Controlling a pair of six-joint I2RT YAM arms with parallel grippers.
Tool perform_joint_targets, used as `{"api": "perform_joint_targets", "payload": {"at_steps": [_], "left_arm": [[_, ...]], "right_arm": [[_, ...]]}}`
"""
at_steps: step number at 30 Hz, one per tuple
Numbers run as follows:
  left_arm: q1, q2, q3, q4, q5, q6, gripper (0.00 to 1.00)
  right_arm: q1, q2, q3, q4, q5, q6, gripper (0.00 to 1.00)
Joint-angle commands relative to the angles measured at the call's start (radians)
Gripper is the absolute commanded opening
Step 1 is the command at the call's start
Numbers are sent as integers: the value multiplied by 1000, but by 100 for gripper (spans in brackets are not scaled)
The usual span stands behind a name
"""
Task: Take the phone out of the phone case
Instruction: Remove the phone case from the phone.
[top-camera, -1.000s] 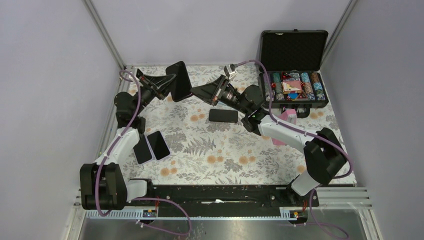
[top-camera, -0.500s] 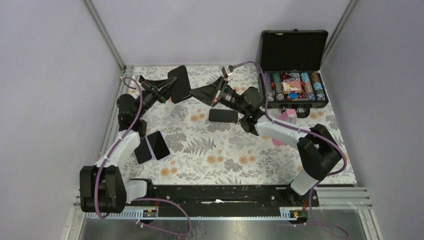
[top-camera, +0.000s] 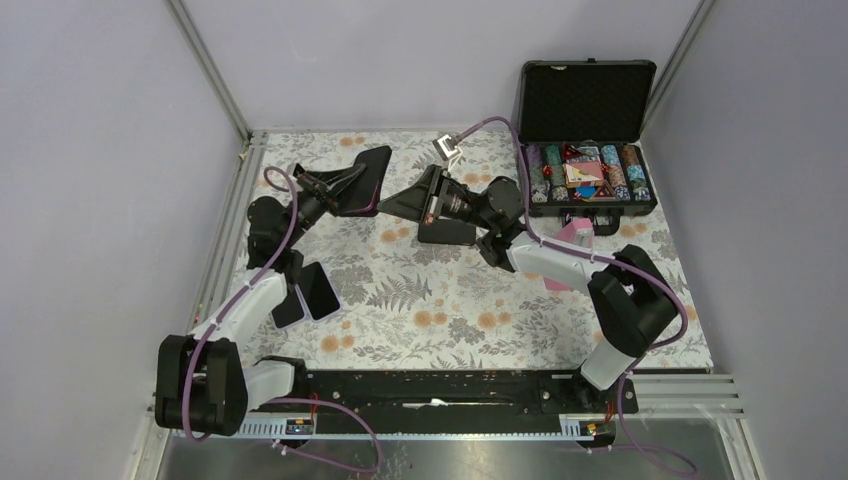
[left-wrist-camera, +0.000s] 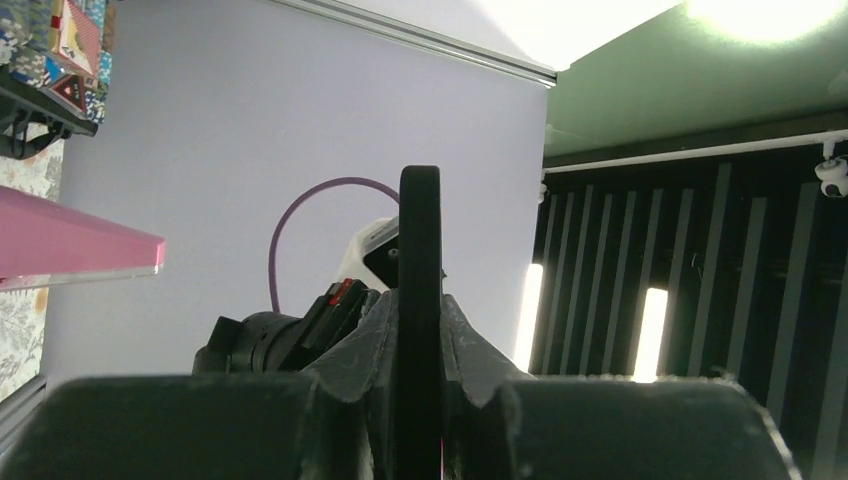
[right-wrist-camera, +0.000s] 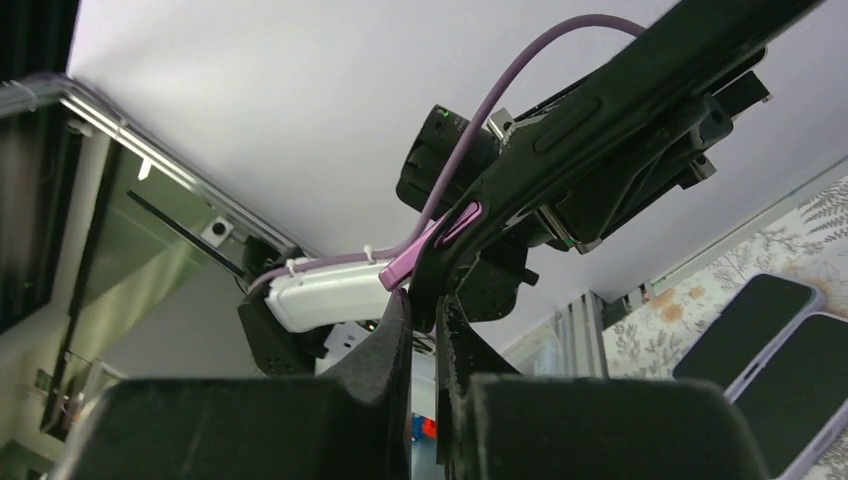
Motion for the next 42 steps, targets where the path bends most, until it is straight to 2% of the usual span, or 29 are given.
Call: {"api": "perform_joint_targets", "payload": {"at_steps": [1,8,12,14,16,19,22,28,33,35,37,38,40,42], "left_arm": [[-58,-44,-15,57,64,-364,0],[-57,-72,-4,-9,50,-318,0],[-58,-74,36,-57,42,-246,0],[-58,-72,70,-101,42,-159,0],[-58,-72,109,-165,39,-57,0],[-57,-82,169,-299,17,123,0],[-58,-106,225,-416,-17,301,0],[-56,-144,281,-461,-56,497,0],[-61,-157,317,-504,-40,629,1],[-60,-181,293,-498,-46,667,7],[-57,-208,274,-496,-51,725,19],[-53,-218,269,-490,-39,760,27],[-42,-236,272,-485,-11,850,50],[-32,-234,296,-534,27,953,65]], "right_arm": [[12,13,36,-18,-4,-214,0],[11,-59,-24,-230,127,-321,0],[12,-110,8,-582,298,-437,0],[12,-127,31,-709,349,-463,1],[13,-135,49,-765,361,-442,12],[13,-121,87,-782,334,-316,28],[19,-96,138,-769,276,-210,32],[20,-55,204,-797,223,-77,30],[19,-24,215,-675,198,33,30],[18,-9,236,-632,174,47,18],[16,-9,240,-604,153,41,1],[12,-14,237,-591,135,33,0],[-4,-37,216,-567,87,-2,0],[-23,-62,198,-545,26,-41,0]]}}
